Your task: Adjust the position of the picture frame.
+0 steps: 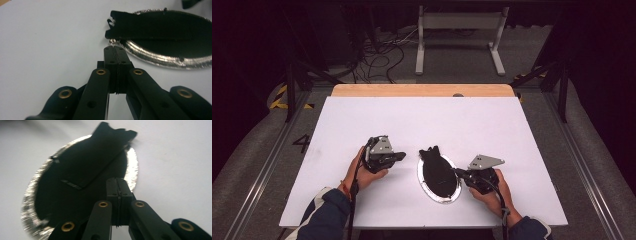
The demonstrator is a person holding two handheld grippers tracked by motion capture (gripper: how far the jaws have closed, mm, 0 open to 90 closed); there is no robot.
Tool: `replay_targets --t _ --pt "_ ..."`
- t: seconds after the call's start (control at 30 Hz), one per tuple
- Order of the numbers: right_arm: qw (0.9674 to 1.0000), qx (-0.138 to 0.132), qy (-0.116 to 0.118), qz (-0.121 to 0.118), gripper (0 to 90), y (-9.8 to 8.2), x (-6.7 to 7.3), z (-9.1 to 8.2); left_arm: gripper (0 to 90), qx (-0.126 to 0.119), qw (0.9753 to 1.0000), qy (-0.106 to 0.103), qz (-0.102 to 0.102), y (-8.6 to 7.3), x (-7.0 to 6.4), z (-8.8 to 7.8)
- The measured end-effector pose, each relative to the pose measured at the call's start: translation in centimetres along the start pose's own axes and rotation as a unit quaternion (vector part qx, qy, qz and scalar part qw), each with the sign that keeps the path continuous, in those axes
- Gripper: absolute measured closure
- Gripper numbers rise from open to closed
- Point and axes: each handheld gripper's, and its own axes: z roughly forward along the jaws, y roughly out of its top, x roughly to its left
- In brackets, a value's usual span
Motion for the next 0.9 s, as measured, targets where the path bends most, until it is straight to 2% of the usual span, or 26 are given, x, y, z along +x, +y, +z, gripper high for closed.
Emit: replay_targets --t 0.03,0.07,0.1,0.17,0.2,0.27,0.3,0.4,0.57,0.67,0.73,0.8,0.9 --pt "1.0 0.0 0.005 0.0 90.0 -0.1 0.3 -0.2 90.0 0.001 1.0 -0.001 -0.001 0.3 0.1 0.4" --pt "0.9998 0.001 0.022 -0.001 90.0 -0.3 1.3 -0.5 90.0 0.0 1.0 -0.006 -0.004 0.9 0.3 1.2" --pt "0.9998 0.001 0.022 -0.001 90.0 -0.3 1.3 -0.5 90.0 0.0 1.0 -0.006 -0.004 0.9 0.3 1.2" --pt "0.9992 0.005 0.038 -0.01 90.0 -0.5 2.4 -0.7 90.0 -0.003 0.9999 -0.009 -0.008 1.6 0.4 2.0" --pt "0.9985 0.008 0.052 -0.014 90.0 -0.7 3.3 -0.7 90.0 0.001 0.9999 -0.012 -0.006 2.3 0.5 3.0" --pt "0.998 0.01 0.06 -0.016 90.0 -0.8 3.7 -0.8 90.0 -0.001 0.9999 -0.012 -0.01 2.6 0.6 3.5" --pt "0.9972 0.012 0.071 -0.023 90.0 -1.0 4.4 -0.8 90.0 0.009 0.9999 -0.01 -0.011 3.2 0.7 4.5" --pt "0.9961 0.015 0.08 -0.034 90.0 -1.0 5.0 -0.7 90.0 0.009 0.9998 -0.009 -0.012 3.8 0.9 5.3" --pt "0.9939 0.024 0.094 -0.052 90.0 -1.0 6.1 -0.1 90.0 0.049 0.9988 -0.007 -0.004 4.6 1.1 7.7" --pt "0.9921 0.036 0.101 -0.065 90.0 -1.1 6.9 0.6 90.0 0.057 0.9984 0.0 0.0 4.9 1.0 8.6" --pt "0.9916 0.037 0.1 -0.074 90.0 -1.1 7.3 0.9 89.9 0.073 0.9973 0.004 0.008 4.8 0.8 9.1" --pt "0.9913 0.037 0.098 -0.079 90.0 -1.0 7.4 0.9 89.9 0.081 0.9967 0.007 0.007 4.7 0.8 9.4" --pt "0.9926 0.037 0.087 -0.076 90.0 -1.0 7.4 1.0 89.9 0.08 0.9968 0.005 0.002 4.7 0.8 9.5"
